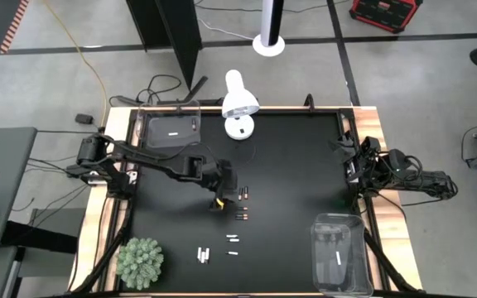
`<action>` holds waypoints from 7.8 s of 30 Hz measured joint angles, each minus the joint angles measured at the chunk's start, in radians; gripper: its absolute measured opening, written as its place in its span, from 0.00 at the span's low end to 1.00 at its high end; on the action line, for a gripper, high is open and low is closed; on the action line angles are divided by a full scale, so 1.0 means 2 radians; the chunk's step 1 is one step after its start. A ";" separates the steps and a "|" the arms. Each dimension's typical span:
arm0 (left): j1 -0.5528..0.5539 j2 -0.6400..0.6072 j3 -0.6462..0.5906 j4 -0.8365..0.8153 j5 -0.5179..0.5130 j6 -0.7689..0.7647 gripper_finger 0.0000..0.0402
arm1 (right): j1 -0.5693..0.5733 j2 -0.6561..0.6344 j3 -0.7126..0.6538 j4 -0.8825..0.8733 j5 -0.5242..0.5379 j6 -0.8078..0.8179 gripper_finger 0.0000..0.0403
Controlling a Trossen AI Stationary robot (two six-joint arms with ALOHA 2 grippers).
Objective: Sort batteries
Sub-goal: Put the black battery into the top transparent bin
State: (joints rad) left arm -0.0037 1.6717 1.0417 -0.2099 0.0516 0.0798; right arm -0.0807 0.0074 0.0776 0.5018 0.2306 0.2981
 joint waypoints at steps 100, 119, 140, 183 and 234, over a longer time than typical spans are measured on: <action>0.021 0.114 0.009 0.081 -0.003 -0.018 0.61 | 0.000 0.000 0.000 0.000 0.000 -0.004 0.07; 0.021 0.114 0.008 0.078 -0.011 -0.018 0.30 | 0.000 0.000 0.000 0.000 0.000 -0.004 0.07; 0.022 0.097 0.016 0.073 -0.073 -0.008 0.52 | 0.000 0.000 0.000 0.004 0.000 0.026 0.07; -0.016 0.023 -0.106 0.206 -0.146 -0.078 0.47 | -0.369 0.802 0.504 -0.799 -0.010 -0.088 0.56; -0.026 0.023 -0.106 0.223 -0.119 -0.038 0.47 | -0.436 0.971 0.849 -1.037 -0.024 -0.120 0.56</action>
State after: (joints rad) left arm -0.0551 1.7184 0.8288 0.2355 -0.1862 0.0036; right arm -0.9535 1.9499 1.7757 -1.5712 0.1833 0.0581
